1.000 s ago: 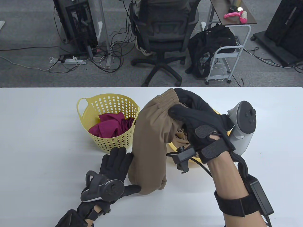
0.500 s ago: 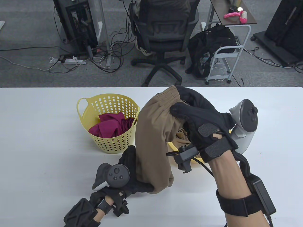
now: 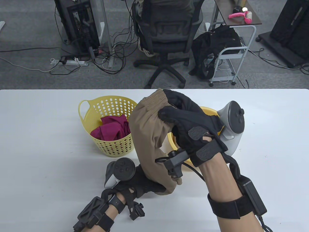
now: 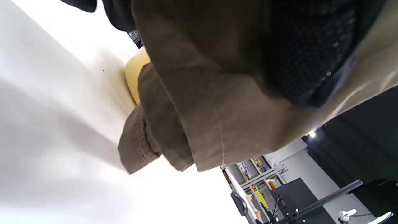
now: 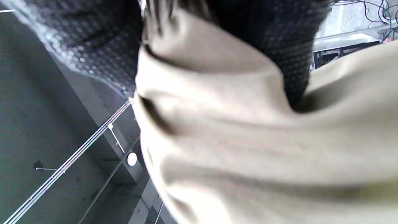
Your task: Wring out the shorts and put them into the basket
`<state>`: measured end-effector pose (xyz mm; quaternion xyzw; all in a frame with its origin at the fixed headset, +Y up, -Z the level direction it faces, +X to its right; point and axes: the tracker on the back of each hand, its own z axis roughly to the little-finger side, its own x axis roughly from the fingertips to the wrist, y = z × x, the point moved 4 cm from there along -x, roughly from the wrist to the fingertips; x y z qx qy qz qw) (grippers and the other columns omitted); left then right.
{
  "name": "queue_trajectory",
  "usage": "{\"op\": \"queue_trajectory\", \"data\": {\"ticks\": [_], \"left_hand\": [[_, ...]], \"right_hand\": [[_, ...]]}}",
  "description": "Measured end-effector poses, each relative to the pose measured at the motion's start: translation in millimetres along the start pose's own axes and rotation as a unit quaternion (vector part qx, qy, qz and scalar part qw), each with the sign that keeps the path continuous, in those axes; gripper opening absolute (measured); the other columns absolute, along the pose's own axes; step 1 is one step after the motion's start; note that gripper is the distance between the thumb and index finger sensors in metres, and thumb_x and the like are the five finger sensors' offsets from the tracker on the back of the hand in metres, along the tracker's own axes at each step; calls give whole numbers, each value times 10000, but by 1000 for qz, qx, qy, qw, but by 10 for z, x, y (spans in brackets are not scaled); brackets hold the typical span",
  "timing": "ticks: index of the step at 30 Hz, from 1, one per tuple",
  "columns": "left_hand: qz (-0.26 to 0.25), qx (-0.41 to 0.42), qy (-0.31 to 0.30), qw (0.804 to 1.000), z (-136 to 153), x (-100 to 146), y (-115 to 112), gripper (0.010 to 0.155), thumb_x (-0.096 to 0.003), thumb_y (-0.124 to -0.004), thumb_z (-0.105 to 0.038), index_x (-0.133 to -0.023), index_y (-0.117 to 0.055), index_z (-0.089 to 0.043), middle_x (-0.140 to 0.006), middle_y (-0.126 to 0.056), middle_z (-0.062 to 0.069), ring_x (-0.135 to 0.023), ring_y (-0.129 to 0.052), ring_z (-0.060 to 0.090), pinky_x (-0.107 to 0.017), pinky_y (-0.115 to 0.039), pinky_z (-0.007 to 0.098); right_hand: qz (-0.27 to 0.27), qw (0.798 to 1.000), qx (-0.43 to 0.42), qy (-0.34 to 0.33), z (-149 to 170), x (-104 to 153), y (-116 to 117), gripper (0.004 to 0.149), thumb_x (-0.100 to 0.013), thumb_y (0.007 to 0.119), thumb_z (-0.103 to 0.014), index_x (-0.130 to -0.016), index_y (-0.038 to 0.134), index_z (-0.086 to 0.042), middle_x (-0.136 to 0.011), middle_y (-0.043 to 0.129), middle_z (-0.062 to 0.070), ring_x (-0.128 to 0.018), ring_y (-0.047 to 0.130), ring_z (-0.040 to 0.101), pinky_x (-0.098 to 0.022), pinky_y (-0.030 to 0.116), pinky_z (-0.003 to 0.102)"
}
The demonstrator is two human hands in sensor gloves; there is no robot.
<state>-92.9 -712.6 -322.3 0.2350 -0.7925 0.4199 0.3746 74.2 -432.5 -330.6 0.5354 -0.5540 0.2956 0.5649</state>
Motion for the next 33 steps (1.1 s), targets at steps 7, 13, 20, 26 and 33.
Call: {"op": "queue_trajectory", "data": {"ticks": [7, 13, 20, 26, 33], "left_hand": [[-52, 25, -7, 998, -10, -25, 29, 861, -400, -1034, -411, -1067, -553, -160, -948, -896, 39, -940, -910, 368, -693, -568, 668], [-42, 9, -12, 999, -20, -7, 30, 534, -499, -953, -330, -970, -721, -232, -815, -975, 45, -777, -1003, 337, -674, -612, 661], [-59, -94, 20, 994, -40, 68, 152, 385, -534, -889, -315, -877, -815, -156, -708, -1003, 91, -668, -1027, 367, -617, -668, 674], [-62, -164, 55, 983, 4, 131, 276, 384, -525, -897, -310, -865, -827, -144, -692, -1008, 99, -649, -1029, 377, -590, -677, 678], [-46, -221, 72, 972, 38, 226, 402, 377, -512, -919, -320, -856, -846, -183, -702, -1007, 88, -679, -1013, 378, -598, -670, 677]], "right_hand": [[-1, 1000, -9, -5, -1, 8, -5, 627, -489, 950, -393, -951, 697, -53, -827, 861, 192, -579, 1065, 345, -412, 1001, 331], [9, 1000, -7, -6, -9, 35, -116, 625, -491, 950, -391, -952, 694, -55, -828, 860, 191, -583, 1063, 345, -415, 1000, 332], [29, 999, 29, -17, -44, 62, -274, 627, -491, 950, -392, -953, 692, -56, -832, 857, 189, -588, 1062, 344, -420, 998, 333], [53, 994, 89, -35, -92, 92, -393, 625, -489, 950, -389, -952, 693, -57, -833, 856, 189, -591, 1060, 346, -420, 997, 338], [81, 985, 146, -43, -107, 114, -571, 615, -486, 952, -378, -947, 700, -60, -830, 859, 191, -591, 1058, 354, -419, 995, 347]]}}
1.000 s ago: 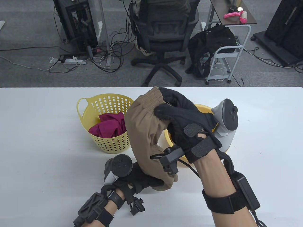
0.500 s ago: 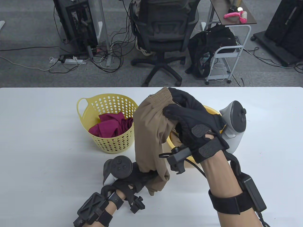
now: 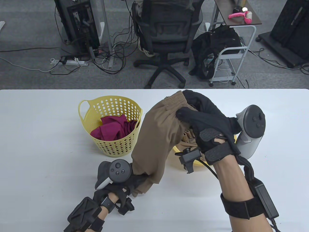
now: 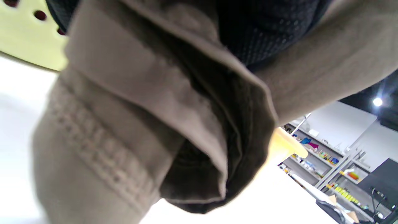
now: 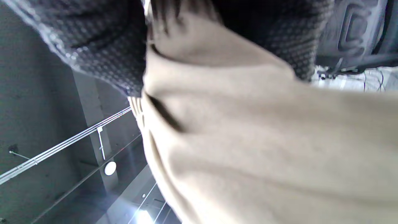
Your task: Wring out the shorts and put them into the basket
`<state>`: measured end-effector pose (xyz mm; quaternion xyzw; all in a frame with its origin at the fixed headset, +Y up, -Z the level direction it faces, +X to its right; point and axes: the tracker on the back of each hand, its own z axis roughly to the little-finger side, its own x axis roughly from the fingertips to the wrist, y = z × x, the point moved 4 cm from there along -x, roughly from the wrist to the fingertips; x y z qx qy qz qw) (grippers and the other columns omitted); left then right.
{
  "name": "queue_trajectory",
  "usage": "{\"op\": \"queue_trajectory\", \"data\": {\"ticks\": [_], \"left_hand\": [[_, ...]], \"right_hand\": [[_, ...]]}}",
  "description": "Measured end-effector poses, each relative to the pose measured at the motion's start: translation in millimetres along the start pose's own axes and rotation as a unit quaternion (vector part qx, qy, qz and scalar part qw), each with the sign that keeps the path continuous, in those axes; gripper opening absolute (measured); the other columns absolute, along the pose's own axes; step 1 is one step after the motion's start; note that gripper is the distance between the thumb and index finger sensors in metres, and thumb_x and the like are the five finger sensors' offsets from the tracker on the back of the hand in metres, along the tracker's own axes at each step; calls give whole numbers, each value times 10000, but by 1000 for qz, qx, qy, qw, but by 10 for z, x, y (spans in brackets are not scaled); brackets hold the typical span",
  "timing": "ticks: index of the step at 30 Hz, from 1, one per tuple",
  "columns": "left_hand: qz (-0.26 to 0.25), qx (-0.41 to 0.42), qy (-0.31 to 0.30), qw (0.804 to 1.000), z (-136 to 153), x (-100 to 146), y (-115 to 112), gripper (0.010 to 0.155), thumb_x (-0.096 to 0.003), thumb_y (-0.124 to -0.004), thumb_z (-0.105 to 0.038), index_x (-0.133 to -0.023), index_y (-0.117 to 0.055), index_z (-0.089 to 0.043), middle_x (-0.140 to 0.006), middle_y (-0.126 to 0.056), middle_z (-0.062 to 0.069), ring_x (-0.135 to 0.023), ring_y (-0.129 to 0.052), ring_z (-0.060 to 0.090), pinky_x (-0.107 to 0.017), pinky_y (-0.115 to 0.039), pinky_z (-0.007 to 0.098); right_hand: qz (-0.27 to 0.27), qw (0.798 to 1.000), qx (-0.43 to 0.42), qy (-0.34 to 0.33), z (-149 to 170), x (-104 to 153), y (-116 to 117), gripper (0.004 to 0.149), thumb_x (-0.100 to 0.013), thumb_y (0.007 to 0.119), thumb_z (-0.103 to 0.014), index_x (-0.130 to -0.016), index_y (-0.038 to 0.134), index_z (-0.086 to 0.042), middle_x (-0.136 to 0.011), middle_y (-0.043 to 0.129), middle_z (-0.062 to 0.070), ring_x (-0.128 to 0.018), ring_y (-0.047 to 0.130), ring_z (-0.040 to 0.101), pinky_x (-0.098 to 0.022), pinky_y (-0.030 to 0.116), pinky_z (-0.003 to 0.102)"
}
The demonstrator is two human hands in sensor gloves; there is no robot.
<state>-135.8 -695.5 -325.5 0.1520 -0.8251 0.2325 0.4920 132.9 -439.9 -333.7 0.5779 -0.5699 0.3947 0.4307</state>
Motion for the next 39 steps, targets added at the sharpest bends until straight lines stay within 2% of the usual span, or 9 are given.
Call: {"op": "queue_trajectory", "data": {"ticks": [8, 15, 19, 21, 25, 33, 39], "left_hand": [[22, -82, 13, 996, 50, 56, 144, 376, -503, -930, -323, -848, -855, -196, -701, -1012, 84, -678, -1017, 377, -594, -678, 672], [46, -120, 21, 992, 13, 89, 266, 390, -487, -953, -335, -843, -856, -209, -691, -1025, 76, -655, -1040, 362, -579, -706, 656], [39, -127, 36, 991, -34, 108, 370, 510, -438, -1003, -360, -869, -825, -153, -679, -1047, 70, -619, -1081, 342, -550, -752, 632], [44, -119, 31, 991, -91, 118, 435, 573, -415, -1024, -371, -888, -804, -134, -669, -1056, 62, -601, -1098, 326, -536, -772, 620], [21, -131, 24, 991, -231, 140, 610, 656, -390, -1046, -381, -920, -772, -109, -660, -1059, 50, -584, -1110, 314, -526, -789, 607], [-10, -113, 7, 993, -511, 167, 909, 732, -389, -1044, -406, -963, -736, -70, -658, -1058, 43, -576, -1118, 306, -519, -806, 597], [-18, -66, -1, 998, -638, 120, 982, 710, -438, -1003, -378, -992, -696, -58, -705, -1031, 77, -617, -1088, 349, -530, -772, 627]], "right_hand": [[48, 992, 117, -12, 70, 22, -213, 611, -471, 962, -366, -936, 715, -57, -821, 867, 196, -577, 1061, 365, -406, 995, 358], [74, 964, 253, -43, 105, 78, -346, 608, -460, 968, -359, -928, 725, -57, -813, 873, 196, -569, 1063, 369, -399, 994, 364], [78, 945, 311, -63, 148, 124, -353, 605, -452, 973, -352, -922, 733, -57, -804, 881, 198, -564, 1064, 372, -394, 994, 370], [73, 931, 349, -76, 175, 151, -329, 606, -449, 973, -352, -921, 734, -57, -806, 879, 197, -565, 1064, 372, -393, 994, 371], [65, 907, 404, -95, 249, 200, -266, 602, -446, 974, -351, -918, 737, -62, -807, 879, 196, -564, 1065, 372, -392, 995, 371], [35, 858, 493, -138, 442, 338, -18, 598, -436, 979, -345, -912, 746, -68, -800, 888, 191, -558, 1070, 373, -386, 998, 374], [14, 848, 507, -153, 539, 412, 185, 591, -432, 982, -338, -908, 753, -74, -797, 894, 188, -561, 1074, 372, -379, 1003, 375]]}}
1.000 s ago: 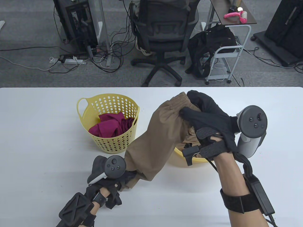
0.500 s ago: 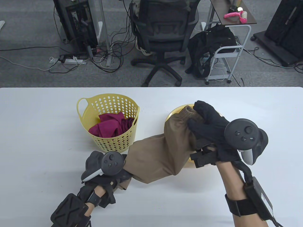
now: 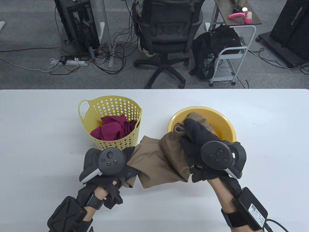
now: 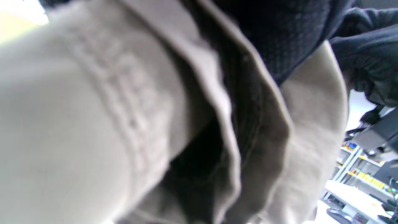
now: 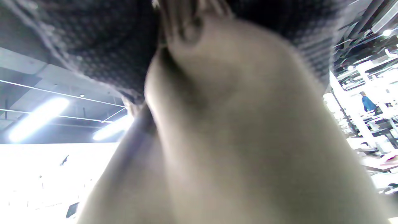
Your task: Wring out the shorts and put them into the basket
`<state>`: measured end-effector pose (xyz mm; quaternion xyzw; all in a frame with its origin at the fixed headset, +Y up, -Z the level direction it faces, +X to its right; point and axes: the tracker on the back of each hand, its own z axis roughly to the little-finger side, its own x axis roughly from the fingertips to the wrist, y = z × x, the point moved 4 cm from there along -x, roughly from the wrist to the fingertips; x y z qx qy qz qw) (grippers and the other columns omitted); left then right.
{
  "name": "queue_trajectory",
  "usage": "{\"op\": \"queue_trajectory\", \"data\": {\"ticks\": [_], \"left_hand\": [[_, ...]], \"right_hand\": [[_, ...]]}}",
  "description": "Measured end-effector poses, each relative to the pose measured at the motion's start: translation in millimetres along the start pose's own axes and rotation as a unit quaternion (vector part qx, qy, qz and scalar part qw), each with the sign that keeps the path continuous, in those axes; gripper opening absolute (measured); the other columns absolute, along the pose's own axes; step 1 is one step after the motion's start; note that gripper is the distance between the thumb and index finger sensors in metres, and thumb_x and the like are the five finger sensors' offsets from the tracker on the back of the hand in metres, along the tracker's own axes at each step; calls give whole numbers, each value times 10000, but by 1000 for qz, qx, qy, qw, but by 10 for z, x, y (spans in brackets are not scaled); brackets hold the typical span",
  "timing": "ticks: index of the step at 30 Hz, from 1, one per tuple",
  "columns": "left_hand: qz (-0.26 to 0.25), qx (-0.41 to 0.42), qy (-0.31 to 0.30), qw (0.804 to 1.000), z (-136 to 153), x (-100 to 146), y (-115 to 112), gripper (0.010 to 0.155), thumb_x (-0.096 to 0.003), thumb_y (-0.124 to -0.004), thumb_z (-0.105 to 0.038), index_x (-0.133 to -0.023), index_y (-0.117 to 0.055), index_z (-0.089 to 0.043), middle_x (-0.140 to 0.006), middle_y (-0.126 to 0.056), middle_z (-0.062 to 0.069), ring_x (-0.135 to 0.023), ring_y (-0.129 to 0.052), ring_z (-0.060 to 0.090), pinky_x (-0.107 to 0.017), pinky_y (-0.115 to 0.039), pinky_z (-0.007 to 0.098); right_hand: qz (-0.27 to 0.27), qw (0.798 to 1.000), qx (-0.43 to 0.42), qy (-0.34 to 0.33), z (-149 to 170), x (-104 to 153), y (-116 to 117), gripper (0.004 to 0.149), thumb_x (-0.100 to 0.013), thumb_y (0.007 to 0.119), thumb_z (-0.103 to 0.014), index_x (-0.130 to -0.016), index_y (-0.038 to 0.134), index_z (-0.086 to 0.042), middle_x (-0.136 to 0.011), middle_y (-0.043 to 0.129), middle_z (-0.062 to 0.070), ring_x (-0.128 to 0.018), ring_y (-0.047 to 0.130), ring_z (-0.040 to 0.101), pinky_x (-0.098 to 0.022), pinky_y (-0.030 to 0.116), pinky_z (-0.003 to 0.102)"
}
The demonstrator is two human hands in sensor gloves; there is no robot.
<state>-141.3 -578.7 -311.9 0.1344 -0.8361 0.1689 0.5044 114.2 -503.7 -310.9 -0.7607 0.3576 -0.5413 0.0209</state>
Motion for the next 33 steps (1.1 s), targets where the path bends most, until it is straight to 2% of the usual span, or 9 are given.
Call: {"op": "queue_trajectory", "data": {"ticks": [7, 15, 18, 20, 24, 26, 28, 30, 33], "left_hand": [[-27, 98, 7, 995, -109, -64, -1, 669, -495, -937, -337, -1015, -639, -38, -781, -968, 146, -687, -1017, 427, -539, -704, 681], [-79, 154, 8, 985, -172, -94, -93, 579, -567, -811, -319, -1025, -551, -79, -890, -828, 202, -765, -920, 487, -552, -672, 701], [-86, 171, -7, 981, -207, -109, -123, 568, -583, -771, -322, -1027, -509, -84, -1049, -636, 333, -872, -800, 582, -567, -647, 720], [-93, 183, -12, 979, -213, -111, -140, 582, -589, -749, -322, -1029, -468, -66, -1101, -514, 404, -922, -735, 630, -578, -632, 728], [-86, 223, -37, 970, -230, -106, -205, 680, -601, -719, -356, -1059, -329, -38, -1138, -379, 415, -985, -611, 672, -612, -576, 735], [-80, 250, -61, 963, -250, -92, -248, 787, -605, -706, -398, -1078, -208, -12, -1150, -278, 420, -1011, -529, 694, -631, -530, 742], [-78, 283, -96, 951, -279, -80, -277, 962, -599, -709, -469, -1069, -24, 15, -1157, -163, 416, -1033, -426, 715, -650, -467, 753], [-74, 301, -117, 943, -304, -79, -291, 1110, -564, -789, -488, -1039, 78, 19, -1152, -71, 409, -1038, -336, 735, -657, -410, 767], [-80, 260, -127, 954, -334, -85, -289, 1255, -495, -925, -457, -1025, 105, 26, -1138, -48, 419, -1036, -325, 733, -654, -416, 768]], "right_hand": [[-14, 1000, -17, 1, -117, 49, 190, 595, -429, 985, -345, -904, 758, -69, -792, 897, 192, -545, 1087, 364, -359, 1016, 359], [-23, 998, -59, 15, -203, 31, 309, 590, -426, 990, -345, -902, 768, -75, -781, 908, 196, -525, 1101, 358, -340, 1030, 343], [-25, 997, -77, 19, -230, 22, 340, 583, -426, 990, -343, -901, 772, -82, -781, 908, 200, -524, 1103, 358, -338, 1033, 342], [-26, 996, -87, 24, -239, 18, 358, 581, -425, 991, -340, -897, 774, -81, -781, 907, 203, -520, 1107, 358, -335, 1036, 339], [-25, 993, -108, 34, -241, 11, 382, 579, -425, 991, -340, -893, 775, -75, -773, 912, 202, -518, 1111, 355, -331, 1042, 334], [-25, 992, -120, 40, -235, 10, 388, 578, -426, 990, -340, -892, 776, -74, -775, 911, 203, -517, 1112, 354, -330, 1044, 332], [-30, 989, -138, 48, -229, 13, 400, 576, -425, 990, -339, -891, 777, -75, -779, 909, 204, -518, 1112, 354, -331, 1045, 331], [-32, 986, -157, 55, -226, 20, 408, 574, -426, 990, -337, -890, 778, -74, -778, 909, 206, -519, 1112, 356, -331, 1045, 334], [-42, 977, -197, 69, -221, 27, 419, 563, -433, 982, -335, -887, 781, -70, -779, 907, 212, -520, 1109, 366, -332, 1044, 339]]}}
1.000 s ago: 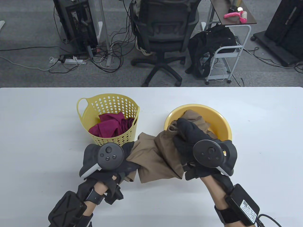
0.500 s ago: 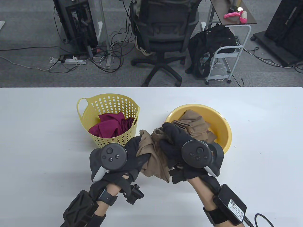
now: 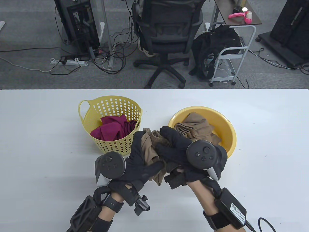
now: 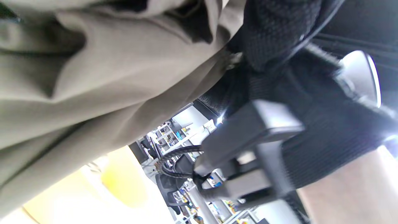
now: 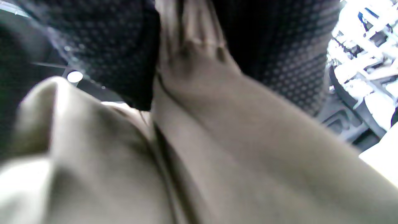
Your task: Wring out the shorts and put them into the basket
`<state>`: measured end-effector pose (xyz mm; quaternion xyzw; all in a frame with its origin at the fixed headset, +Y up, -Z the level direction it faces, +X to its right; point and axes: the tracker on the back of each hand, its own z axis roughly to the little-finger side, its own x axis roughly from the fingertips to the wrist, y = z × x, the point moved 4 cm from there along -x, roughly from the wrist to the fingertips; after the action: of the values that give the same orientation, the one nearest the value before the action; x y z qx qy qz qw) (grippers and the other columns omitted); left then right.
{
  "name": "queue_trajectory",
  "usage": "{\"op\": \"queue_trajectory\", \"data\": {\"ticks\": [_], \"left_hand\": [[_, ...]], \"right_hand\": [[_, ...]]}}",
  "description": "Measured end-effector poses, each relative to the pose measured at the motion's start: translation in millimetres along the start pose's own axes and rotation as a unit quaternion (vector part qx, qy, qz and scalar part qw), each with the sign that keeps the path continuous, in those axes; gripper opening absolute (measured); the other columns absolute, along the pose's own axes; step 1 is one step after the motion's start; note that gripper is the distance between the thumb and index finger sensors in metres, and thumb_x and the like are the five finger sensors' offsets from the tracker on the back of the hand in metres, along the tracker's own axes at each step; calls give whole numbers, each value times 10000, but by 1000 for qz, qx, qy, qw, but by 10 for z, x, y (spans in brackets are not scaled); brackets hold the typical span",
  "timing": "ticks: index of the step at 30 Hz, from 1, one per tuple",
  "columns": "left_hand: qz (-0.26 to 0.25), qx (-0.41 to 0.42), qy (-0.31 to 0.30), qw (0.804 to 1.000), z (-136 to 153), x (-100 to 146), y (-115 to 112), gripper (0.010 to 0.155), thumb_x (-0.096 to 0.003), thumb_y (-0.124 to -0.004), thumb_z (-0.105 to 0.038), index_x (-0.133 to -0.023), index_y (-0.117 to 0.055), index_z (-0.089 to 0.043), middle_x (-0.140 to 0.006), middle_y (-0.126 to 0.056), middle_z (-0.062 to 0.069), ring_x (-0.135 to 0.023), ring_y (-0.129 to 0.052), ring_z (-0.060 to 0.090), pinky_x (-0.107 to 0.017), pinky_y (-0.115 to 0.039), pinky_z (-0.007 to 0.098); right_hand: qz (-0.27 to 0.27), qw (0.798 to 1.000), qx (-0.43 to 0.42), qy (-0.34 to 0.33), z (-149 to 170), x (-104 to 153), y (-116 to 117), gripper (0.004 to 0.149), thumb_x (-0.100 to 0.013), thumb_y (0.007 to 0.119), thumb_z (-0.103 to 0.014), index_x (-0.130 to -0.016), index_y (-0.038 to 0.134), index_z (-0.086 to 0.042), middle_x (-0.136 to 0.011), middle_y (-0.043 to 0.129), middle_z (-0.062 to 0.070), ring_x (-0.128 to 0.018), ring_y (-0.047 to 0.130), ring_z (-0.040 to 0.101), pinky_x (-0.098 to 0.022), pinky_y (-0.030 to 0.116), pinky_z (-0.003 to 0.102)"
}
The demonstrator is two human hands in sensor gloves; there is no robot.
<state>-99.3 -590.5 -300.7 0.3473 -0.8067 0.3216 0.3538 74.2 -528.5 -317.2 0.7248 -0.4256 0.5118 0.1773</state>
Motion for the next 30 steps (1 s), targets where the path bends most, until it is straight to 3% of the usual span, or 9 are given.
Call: {"op": "queue_trajectory", "data": {"ticks": [6, 16, 24, 30], "left_hand": [[-32, -57, -6, 998, -93, -8, 18, 1371, -375, -1048, -424, -1046, 55, 36, -1129, -100, 434, -1020, -384, 729, -625, -450, 790], [-74, -118, -2, 990, -120, 5, 98, 1289, -382, -1067, -463, -1093, -95, -3, -1146, -261, 389, -1007, -573, 652, -614, -546, 769], [-99, -125, 0, 987, -111, 28, 175, 988, -463, -1038, -446, -1073, -335, -116, -1110, -514, 281, -966, -757, 524, -612, -631, 724], [-100, -123, 7, 987, -86, 40, 223, 881, -482, -1030, -403, -1054, -413, -139, -1079, -599, 261, -935, -821, 487, -605, -668, 705]], "right_hand": [[-39, 997, -73, 11, 22, 15, 44, 539, -442, 978, -327, -883, 789, -83, -796, 894, 220, -540, 1092, 391, -348, 1038, 358], [-109, 982, -152, -4, -28, 35, 125, 493, -458, 965, -305, -853, 831, -42, -809, 862, 265, -552, 1049, 460, -367, 1025, 406], [-129, 980, -145, -34, -124, 38, 154, 464, -484, 934, -345, -835, 843, -54, -825, 842, 229, -618, 971, 503, -460, 921, 489], [-138, 982, -123, -41, -105, 60, 162, 525, -477, 921, -429, -868, 836, -88, -863, 830, 218, -668, 947, 488, -490, 871, 530]]}}
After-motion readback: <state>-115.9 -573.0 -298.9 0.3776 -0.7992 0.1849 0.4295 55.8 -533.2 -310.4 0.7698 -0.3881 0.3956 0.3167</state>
